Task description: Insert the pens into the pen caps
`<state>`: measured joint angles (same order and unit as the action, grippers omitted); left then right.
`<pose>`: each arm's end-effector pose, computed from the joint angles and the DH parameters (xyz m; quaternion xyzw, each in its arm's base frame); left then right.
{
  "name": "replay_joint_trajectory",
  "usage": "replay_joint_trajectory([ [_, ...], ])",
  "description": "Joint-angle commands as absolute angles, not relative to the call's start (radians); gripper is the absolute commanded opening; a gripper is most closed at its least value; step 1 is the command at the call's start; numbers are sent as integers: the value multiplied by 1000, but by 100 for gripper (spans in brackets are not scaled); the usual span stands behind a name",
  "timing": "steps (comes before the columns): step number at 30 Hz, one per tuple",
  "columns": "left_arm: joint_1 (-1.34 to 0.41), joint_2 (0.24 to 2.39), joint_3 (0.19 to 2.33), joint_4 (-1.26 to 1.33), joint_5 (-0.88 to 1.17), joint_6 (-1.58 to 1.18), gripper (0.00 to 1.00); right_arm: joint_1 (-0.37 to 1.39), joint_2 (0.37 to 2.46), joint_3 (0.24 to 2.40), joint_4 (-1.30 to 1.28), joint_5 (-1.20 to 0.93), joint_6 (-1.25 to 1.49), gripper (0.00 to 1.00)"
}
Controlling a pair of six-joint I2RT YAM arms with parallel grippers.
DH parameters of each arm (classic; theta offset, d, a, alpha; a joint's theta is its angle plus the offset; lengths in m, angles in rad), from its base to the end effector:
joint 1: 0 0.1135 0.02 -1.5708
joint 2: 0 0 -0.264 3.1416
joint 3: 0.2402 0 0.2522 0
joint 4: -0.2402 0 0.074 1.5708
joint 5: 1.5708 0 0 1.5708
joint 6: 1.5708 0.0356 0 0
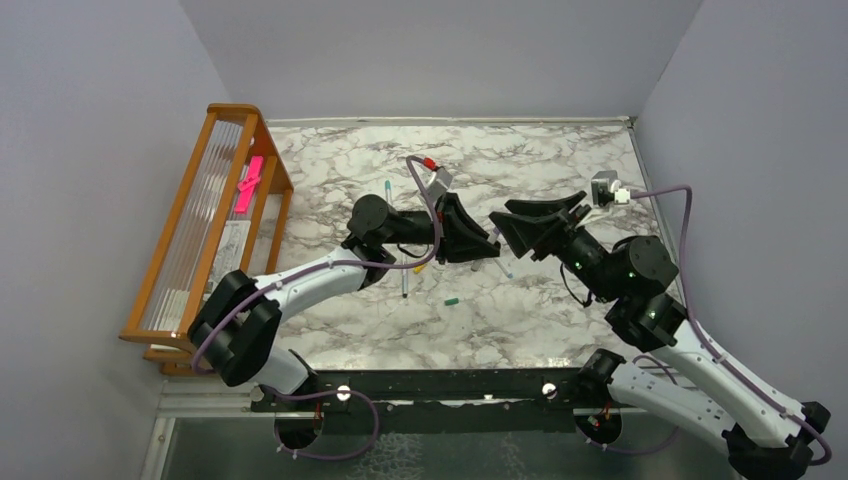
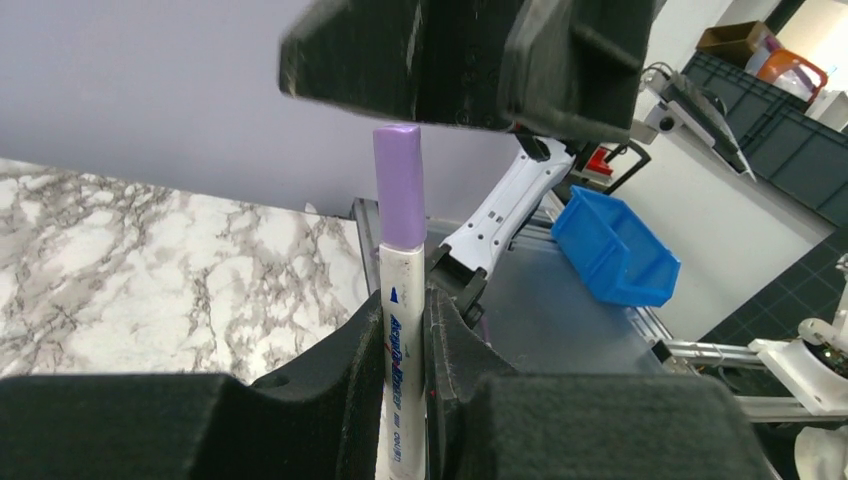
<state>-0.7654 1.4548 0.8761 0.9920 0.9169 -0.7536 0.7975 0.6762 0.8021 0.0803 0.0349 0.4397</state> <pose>0.2075 -0.2386 0.3304 0.3734 0.4883 -0.6924 0.3777 0.1104 0.1114 0.3914 -0.0989 0.6228 0.4410 0.6386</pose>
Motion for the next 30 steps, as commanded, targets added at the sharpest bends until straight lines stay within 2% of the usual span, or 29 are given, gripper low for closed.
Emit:
replay_joint_trajectory([
  [1,-728,1490,917,1183,988,-893,0,803,667,828,49,-39,431,48],
  [8,-725,1525,929,1278,1004,-970,0,804,662,816,49,-61,436,44],
  [30,-726,1520,890,1283,1008,-960,0,804,722,809,104,-81,449,40],
])
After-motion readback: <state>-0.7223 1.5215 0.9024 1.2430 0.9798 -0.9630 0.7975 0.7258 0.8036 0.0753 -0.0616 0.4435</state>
